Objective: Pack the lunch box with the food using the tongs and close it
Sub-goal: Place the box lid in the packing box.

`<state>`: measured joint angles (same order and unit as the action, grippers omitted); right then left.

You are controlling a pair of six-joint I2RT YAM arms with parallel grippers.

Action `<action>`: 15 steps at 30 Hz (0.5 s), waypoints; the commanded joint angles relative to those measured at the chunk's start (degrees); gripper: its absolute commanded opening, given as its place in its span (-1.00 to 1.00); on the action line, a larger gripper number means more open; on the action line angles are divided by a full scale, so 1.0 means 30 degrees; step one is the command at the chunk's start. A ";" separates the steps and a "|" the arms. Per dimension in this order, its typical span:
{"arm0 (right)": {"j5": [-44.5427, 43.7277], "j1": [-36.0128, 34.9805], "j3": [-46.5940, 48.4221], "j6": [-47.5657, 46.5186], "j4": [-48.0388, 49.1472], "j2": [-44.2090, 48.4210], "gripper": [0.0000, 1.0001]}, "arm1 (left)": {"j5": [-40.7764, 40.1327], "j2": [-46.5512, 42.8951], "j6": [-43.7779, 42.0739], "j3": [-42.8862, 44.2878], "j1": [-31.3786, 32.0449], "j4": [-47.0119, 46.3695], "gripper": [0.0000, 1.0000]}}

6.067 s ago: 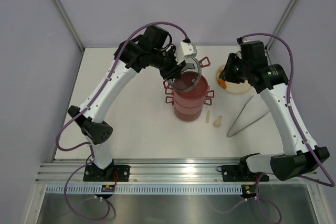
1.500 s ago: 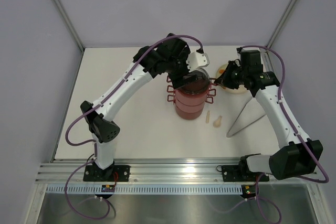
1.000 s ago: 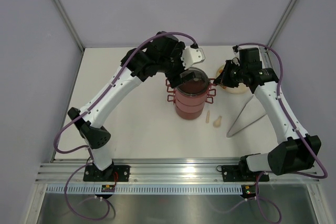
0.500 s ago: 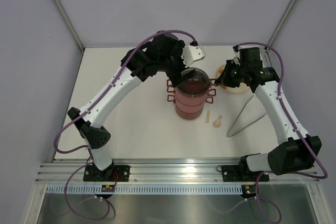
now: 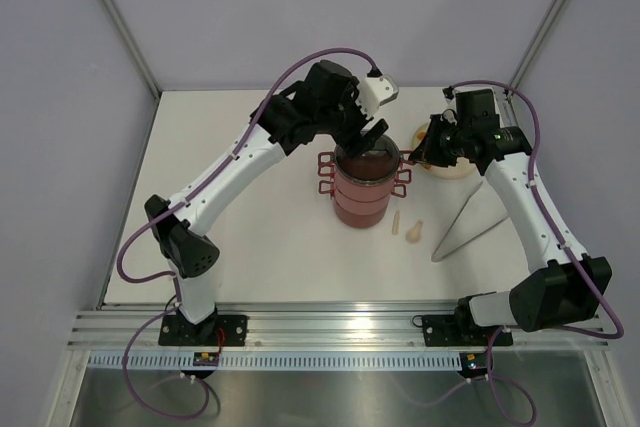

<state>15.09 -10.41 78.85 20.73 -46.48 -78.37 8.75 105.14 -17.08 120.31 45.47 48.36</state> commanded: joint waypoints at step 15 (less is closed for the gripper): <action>-0.1281 0.0073 0.3334 -0.0377 -0.1821 0.0752 0.15 | -0.0720 -0.1267 0.2002 -0.0758 -0.0070 -0.3257 0.65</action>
<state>12.86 -10.41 85.19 20.51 -50.11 -78.17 7.75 105.21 -12.29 118.41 45.43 42.83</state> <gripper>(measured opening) 0.569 0.823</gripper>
